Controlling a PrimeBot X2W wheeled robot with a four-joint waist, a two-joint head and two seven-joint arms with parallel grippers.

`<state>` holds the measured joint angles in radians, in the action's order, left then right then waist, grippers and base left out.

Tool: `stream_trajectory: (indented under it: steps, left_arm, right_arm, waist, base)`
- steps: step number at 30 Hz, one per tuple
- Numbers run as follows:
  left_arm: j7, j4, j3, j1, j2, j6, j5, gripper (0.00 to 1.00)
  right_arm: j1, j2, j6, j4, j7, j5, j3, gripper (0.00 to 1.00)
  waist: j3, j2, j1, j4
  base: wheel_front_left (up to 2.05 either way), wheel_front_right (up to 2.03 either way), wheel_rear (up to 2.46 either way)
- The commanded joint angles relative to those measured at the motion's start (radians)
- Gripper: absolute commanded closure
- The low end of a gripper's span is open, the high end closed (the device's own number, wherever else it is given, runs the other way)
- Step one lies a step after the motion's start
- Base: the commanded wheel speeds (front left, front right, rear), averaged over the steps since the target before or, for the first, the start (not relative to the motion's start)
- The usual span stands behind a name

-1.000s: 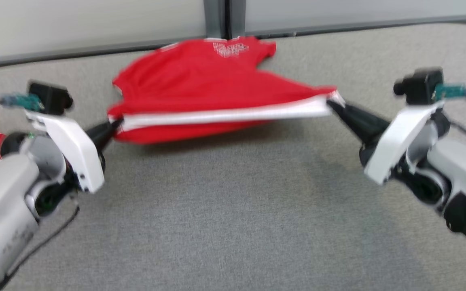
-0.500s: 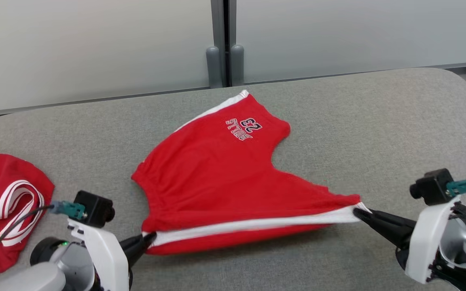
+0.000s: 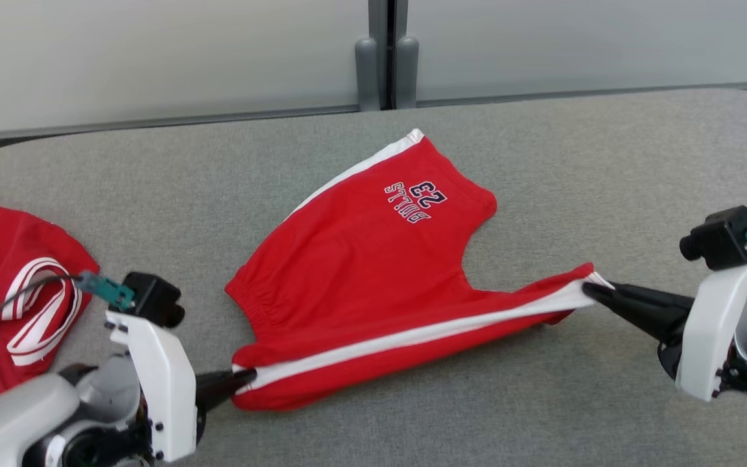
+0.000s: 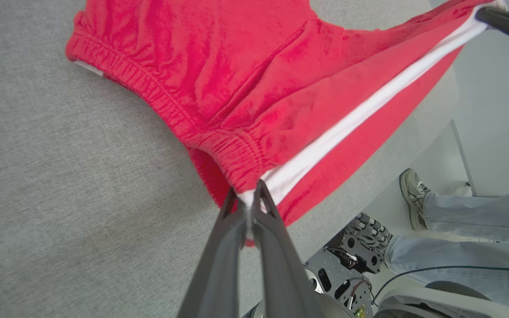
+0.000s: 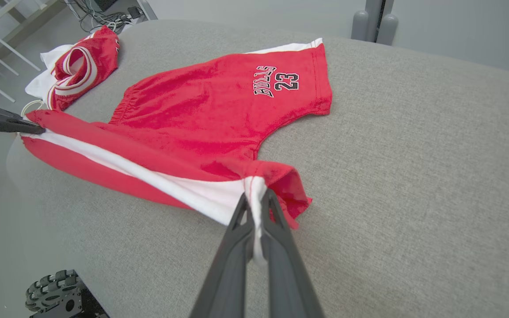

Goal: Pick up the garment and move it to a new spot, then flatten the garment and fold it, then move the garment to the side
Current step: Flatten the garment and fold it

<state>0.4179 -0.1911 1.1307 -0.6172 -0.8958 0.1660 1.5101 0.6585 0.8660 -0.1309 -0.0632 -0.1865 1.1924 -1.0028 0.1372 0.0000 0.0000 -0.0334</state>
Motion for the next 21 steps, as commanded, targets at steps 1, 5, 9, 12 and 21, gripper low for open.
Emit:
stream_trajectory:
  steps: [1,5,9,12,21]
  left_arm:
    - [0.021,0.019,-0.011,-0.030,-0.003,-0.006,0.013,1.00]
    - [0.165,0.092,-0.023,-0.145,0.028,-0.056,0.055,1.00]
    - [0.273,0.176,-0.047,-0.268,0.075,-0.084,0.082,1.00]
    - [0.328,0.224,-0.070,-0.351,0.119,-0.089,0.103,1.00]
    - [0.397,0.333,-0.101,-0.508,0.211,-0.099,0.103,1.00]
  right_arm:
    - [0.019,-0.007,0.000,-0.007,-0.019,-0.010,0.012,1.00]
    - [0.098,-0.037,0.000,-0.047,-0.116,-0.030,0.072,1.00]
    - [0.191,-0.073,0.000,-0.080,-0.205,-0.040,0.118,1.00]
    - [0.265,-0.090,0.000,-0.110,-0.268,-0.053,0.151,1.00]
    - [0.467,-0.164,0.000,-0.242,-0.405,-0.116,0.217,1.00]
  waist:
    - [0.037,0.0000,0.0000,0.022]
    - [0.102,0.0000,0.0000,0.051]
    - [0.165,0.0000,0.0000,0.086]
    - [0.218,0.0000,0.0000,0.114]
    - [0.354,0.0000,0.0000,0.193]
  base:
    - [0.00,0.00,0.00]
    - [0.00,0.00,0.00]
    - [0.00,0.00,0.00]
    - [0.00,0.00,0.00]
    - [0.00,0.00,0.00]
